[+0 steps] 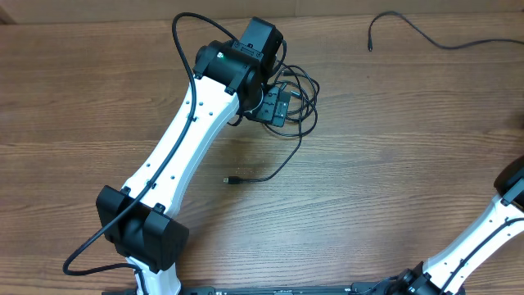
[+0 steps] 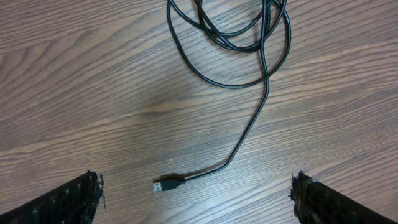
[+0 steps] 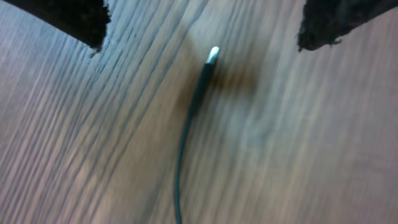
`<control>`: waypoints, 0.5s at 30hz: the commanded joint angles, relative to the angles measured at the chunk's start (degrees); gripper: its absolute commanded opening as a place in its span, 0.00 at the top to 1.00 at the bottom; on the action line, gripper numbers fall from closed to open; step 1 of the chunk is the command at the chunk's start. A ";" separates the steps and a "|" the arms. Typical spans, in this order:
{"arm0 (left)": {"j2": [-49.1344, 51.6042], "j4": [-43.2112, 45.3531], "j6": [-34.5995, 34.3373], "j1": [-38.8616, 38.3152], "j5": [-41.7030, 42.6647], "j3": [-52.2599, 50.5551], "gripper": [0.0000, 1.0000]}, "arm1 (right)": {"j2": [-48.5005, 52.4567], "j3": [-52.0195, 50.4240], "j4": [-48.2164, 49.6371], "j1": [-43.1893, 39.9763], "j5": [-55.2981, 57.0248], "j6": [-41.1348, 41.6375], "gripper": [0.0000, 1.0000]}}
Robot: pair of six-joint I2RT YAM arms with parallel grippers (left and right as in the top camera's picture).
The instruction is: Untangle cables
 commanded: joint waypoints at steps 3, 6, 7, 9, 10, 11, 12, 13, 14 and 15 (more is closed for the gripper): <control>0.07 0.04 -0.76 0.26 0.46 0.42 0.00 | 2.25 0.07 0.70 -2.38 -0.31 -0.15 0.24; 0.07 0.04 -0.76 0.26 0.46 0.42 0.01 | 3.34 0.00 1.31 -3.37 -2.89 -0.17 0.25; 0.07 0.04 -0.76 0.26 0.46 0.42 0.00 | 3.61 0.00 1.64 -3.61 -3.96 -0.15 0.28; 0.07 0.04 -0.76 0.26 0.46 0.42 0.01 | 3.80 0.00 2.19 -3.76 -5.49 -0.17 0.32; 0.07 0.04 -0.76 0.26 0.46 0.42 0.00 | 3.82 0.00 2.67 -3.76 -6.23 -0.15 0.34; 0.07 0.04 -0.76 0.26 0.46 0.42 0.00 | 3.87 0.00 3.28 -3.76 -6.88 -0.17 0.34; 0.07 0.04 -0.76 0.26 0.46 0.42 0.01 | 3.89 0.00 3.58 -3.74 -7.04 -0.17 0.34; 0.07 0.07 -0.74 0.26 0.46 0.42 0.00 | 3.89 0.00 3.89 -3.54 -7.08 -0.15 0.34; 0.07 0.04 -0.76 0.26 0.46 0.42 0.00 | 3.89 0.00 4.26 -3.26 -7.08 -0.15 0.33; 0.07 0.04 -0.76 0.26 0.46 0.42 0.01 | 3.91 0.00 4.66 -2.95 -7.08 -0.15 0.28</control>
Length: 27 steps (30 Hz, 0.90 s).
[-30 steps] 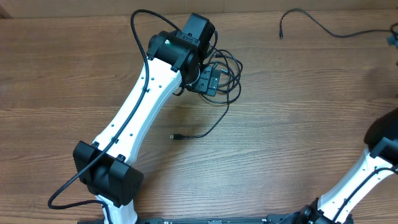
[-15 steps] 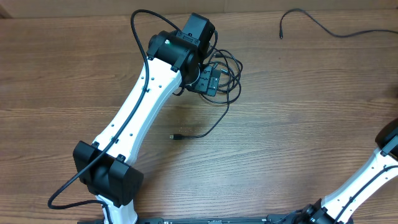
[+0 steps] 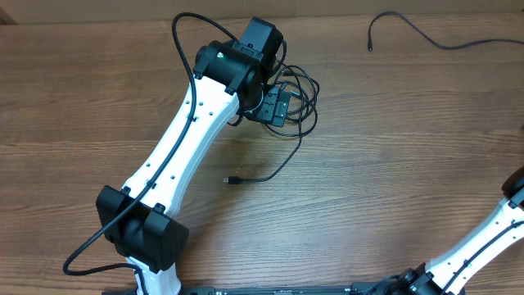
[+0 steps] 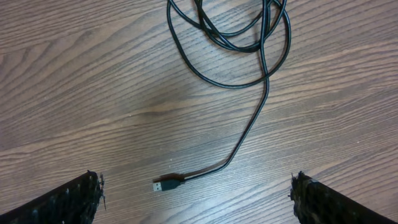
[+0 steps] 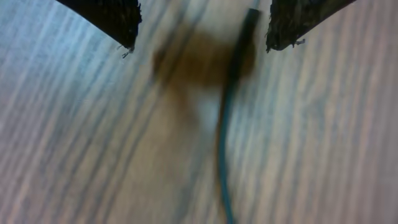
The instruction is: Untangle cables
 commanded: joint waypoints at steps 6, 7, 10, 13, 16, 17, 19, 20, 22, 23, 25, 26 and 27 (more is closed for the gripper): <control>0.07 0.04 -0.76 0.26 0.44 0.42 0.00 | 0.94 0.04 1.81 2.71 -1.20 -0.22 0.21; 0.07 0.04 -0.76 0.26 0.44 0.42 0.00 | 1.25 0.04 1.66 2.84 -0.92 -0.20 0.22; 0.07 0.04 -0.74 0.24 0.44 0.42 0.00 | 2.54 0.04 1.20 2.89 -0.26 0.00 0.24; 0.07 0.04 -0.76 0.24 0.44 0.42 0.00 | 2.91 0.04 0.92 2.86 -0.24 0.02 0.35; 0.07 0.07 -0.74 0.24 0.44 0.42 0.01 | 2.91 0.04 0.94 2.64 -0.04 0.00 0.44; 0.07 0.04 -0.76 0.24 0.44 0.42 0.00 | 2.91 0.04 0.81 2.62 -0.02 0.00 0.47; 0.07 0.04 -0.76 0.24 0.44 0.42 0.00 | 2.93 0.04 0.61 2.56 0.04 0.02 0.57; 0.07 0.04 -0.76 0.24 0.44 0.42 0.00 | 2.93 0.04 0.61 2.56 0.15 0.00 0.61; 0.07 0.04 -0.76 0.24 0.44 0.42 0.00 | 2.93 0.04 0.63 2.56 0.02 0.00 0.75; 0.07 0.07 -0.76 0.24 0.44 0.42 0.01 | 2.93 0.04 0.59 2.56 -0.22 0.00 0.82; 0.07 0.04 -0.76 0.24 0.44 0.42 0.00 | 2.91 0.07 0.57 2.64 -1.60 -0.02 0.89; 0.07 0.04 -0.76 0.24 0.44 0.42 0.00 | 2.89 0.15 0.59 2.75 -2.82 0.00 0.91; 0.07 0.04 -0.74 0.24 0.44 0.42 0.00 | 2.84 0.46 0.57 2.89 -4.35 0.00 0.92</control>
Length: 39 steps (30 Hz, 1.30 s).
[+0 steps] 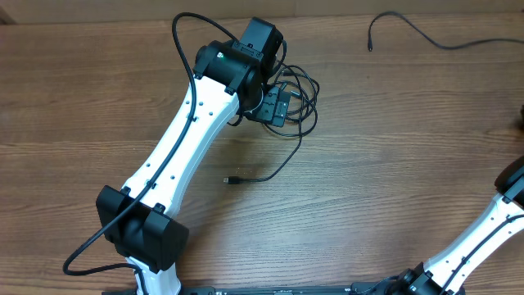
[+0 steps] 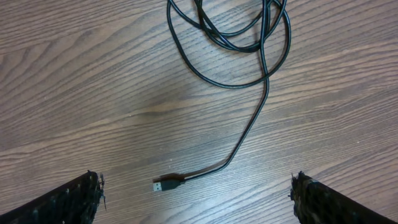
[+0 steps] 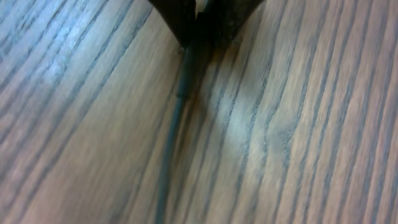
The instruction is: Untangle cables
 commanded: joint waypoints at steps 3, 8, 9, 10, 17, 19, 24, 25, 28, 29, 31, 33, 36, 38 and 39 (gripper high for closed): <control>0.07 0.04 -0.76 0.24 0.44 0.42 0.00 | 0.66 3.56 -0.20 0.57 -10.03 -0.04 0.95; 0.07 0.04 -0.74 0.24 0.44 0.42 0.00 | -1.79 12.61 -0.28 2.62 -19.06 1.88 0.96; 0.07 0.04 -0.74 0.24 0.44 0.42 0.00 | -2.14 14.84 -0.17 3.41 -21.03 1.88 0.96; 0.07 0.07 -0.76 0.24 0.44 0.42 0.00 | -2.40 17.18 -0.20 4.26 -23.26 1.86 0.96; 0.07 0.04 -0.76 0.26 0.44 0.42 0.00 | -2.49 24.65 -0.31 12.39 -31.12 3.37 0.54; 0.07 0.04 -0.76 0.24 0.44 0.42 0.00 | -2.47 23.56 -0.59 14.84 -29.05 3.37 0.52; 0.07 0.04 -0.76 0.24 0.44 0.42 0.00 | -2.49 23.41 -3.74 17.88 -21.24 2.89 0.23; 0.07 0.04 -0.76 0.24 0.44 0.42 0.01 | -2.54 23.50 -4.39 17.92 -20.59 2.73 0.22; 0.07 0.04 -0.76 0.24 0.44 0.42 0.01 | -2.60 23.69 -6.75 17.68 -20.52 2.73 0.15; 0.07 0.04 -0.76 0.24 0.44 0.42 0.00 | -2.60 23.80 -7.50 17.35 -20.63 2.73 0.14; 0.07 0.04 -0.74 0.24 0.44 0.42 0.00 | -2.71 23.85 -9.01 16.57 -20.87 2.73 0.13; 0.07 0.04 -0.76 0.24 0.44 0.42 0.01 | -2.99 23.85 -10.60 15.82 -20.90 2.73 0.14; 0.07 0.04 -0.76 0.24 0.44 0.42 0.01 | -4.17 23.85 -13.25 15.06 -20.63 2.75 0.02; 0.07 0.04 -0.76 0.24 0.44 0.42 0.01 | -5.60 23.85 -14.84 15.02 -19.39 2.73 0.00; 0.07 0.04 -0.74 0.24 0.44 0.42 0.00 | -6.75 23.85 -15.65 15.02 -17.92 2.73 0.00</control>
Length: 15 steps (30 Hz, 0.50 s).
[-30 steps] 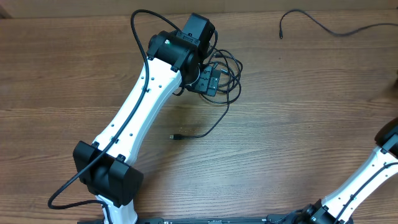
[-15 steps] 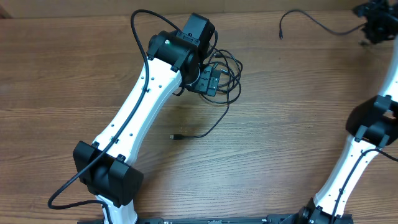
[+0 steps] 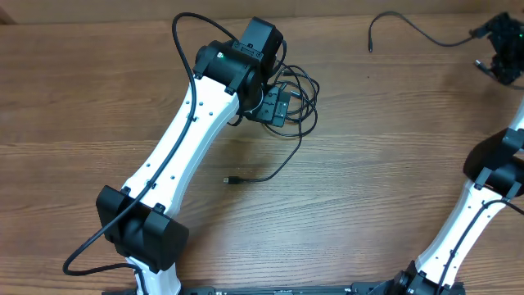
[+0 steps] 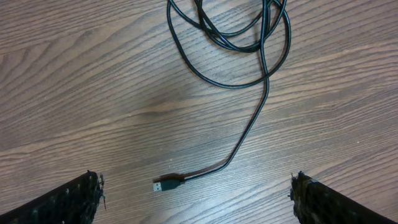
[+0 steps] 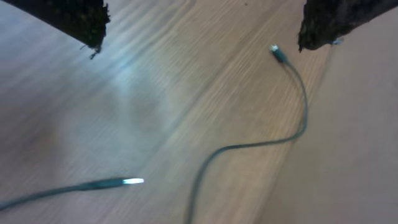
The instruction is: Untangle cables
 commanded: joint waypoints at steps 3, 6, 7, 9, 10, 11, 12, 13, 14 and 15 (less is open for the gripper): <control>0.07 0.07 -0.76 0.24 0.44 0.42 0.00 | -9.25 0.52 -2.84 0.48 6.58 -0.24 0.00; 0.07 0.07 -0.76 0.24 0.44 0.42 0.00 | -14.21 0.52 -6.21 0.68 4.76 -0.28 0.00; 0.07 0.04 -0.76 0.24 0.44 0.42 0.01 | -15.80 0.52 -7.67 0.70 2.34 -0.87 0.00; 0.07 0.07 -0.76 0.24 0.44 0.42 0.01 | -18.84 0.52 -11.23 0.81 -5.53 -4.44 0.00; 0.07 0.04 -0.76 0.24 0.44 0.42 0.00 | -20.28 0.52 -13.22 0.81 -10.23 -6.60 0.00; 0.07 0.04 -0.76 0.24 0.44 0.42 0.01 | -21.57 0.52 -15.15 0.96 -15.43 -9.62 0.00; 0.07 0.04 -0.76 0.24 0.44 0.42 0.01 | -22.23 0.52 -16.11 1.16 -18.38 -11.98 0.00; 0.07 0.04 -0.76 0.24 0.44 0.42 0.00 | -22.91 0.52 -17.29 1.66 -21.88 -15.50 0.00; 0.07 0.04 -0.74 0.26 0.44 0.42 0.00 | -23.26 0.52 -18.25 2.23 -24.00 -17.99 0.00; 0.07 0.04 -0.76 0.24 0.44 0.42 0.00 | -23.37 0.52 -19.17 2.93 -25.20 -19.63 0.00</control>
